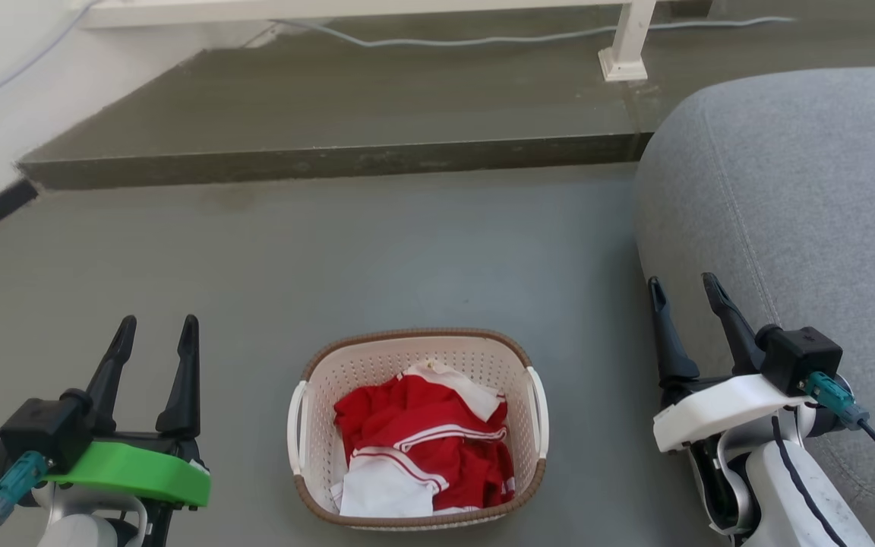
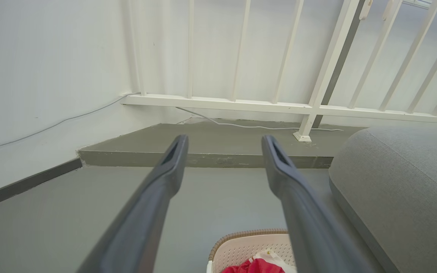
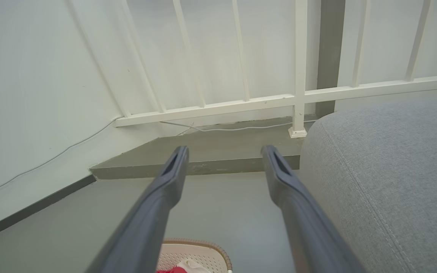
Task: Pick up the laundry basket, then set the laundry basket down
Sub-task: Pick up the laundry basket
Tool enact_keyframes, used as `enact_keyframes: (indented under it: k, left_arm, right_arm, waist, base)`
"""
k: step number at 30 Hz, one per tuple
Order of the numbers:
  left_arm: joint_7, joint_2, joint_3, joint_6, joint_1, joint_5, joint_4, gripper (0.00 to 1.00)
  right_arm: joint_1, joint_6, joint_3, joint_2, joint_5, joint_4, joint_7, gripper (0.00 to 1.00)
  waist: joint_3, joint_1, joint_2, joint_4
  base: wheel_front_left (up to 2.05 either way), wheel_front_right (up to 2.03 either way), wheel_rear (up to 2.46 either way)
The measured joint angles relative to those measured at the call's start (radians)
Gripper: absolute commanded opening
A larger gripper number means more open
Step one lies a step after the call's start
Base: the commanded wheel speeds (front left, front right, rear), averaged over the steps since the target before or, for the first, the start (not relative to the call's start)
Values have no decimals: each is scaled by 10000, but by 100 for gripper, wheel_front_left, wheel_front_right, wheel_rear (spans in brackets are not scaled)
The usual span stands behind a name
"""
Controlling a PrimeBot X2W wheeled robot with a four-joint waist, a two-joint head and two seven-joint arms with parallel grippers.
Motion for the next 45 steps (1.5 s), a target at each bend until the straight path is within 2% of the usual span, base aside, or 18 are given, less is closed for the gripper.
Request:
enact_keyframes:
  k: [10, 20, 26, 33, 45]
  left_arm:
    - [-27, 374, -111, 0, -360, -443, -155, 100]
    - [-27, 803, -602, 0, -998, -932, -6, 100]
    - [-29, 1074, -984, 0, -1549, -1438, 569, 100]
    - [-27, 1503, -1691, 0, -2322, -2161, 1783, 100]
    - [205, 1877, -2855, 0, -3979, -3068, 2807, 100]
  right_arm:
    - [-122, -349, 90, 2, 54, 96, 0, 100]
    - [-698, -619, 665, 0, 608, 493, -2, 100]
    - [-1189, -784, 1003, -4, 796, 1003, -2, 100]
    - [-2010, -819, 1662, -13, 1415, 1835, -10, 100]
    - [-3310, -1049, 2466, -79, 2249, 2963, -13, 100]
  waist:
    - [914, 0, 0, -60]
    - [2184, 0, 0, -100]
    - [3007, 0, 0, -132]
    - [4092, 1, 0, -187]
    - [5562, 1, 0, -231]
  base:
    - [0, 0, 0]
    - [0, 0, 0]
    - [0, 0, 0]
    - [0, 0, 0]
    - [0, 0, 0]
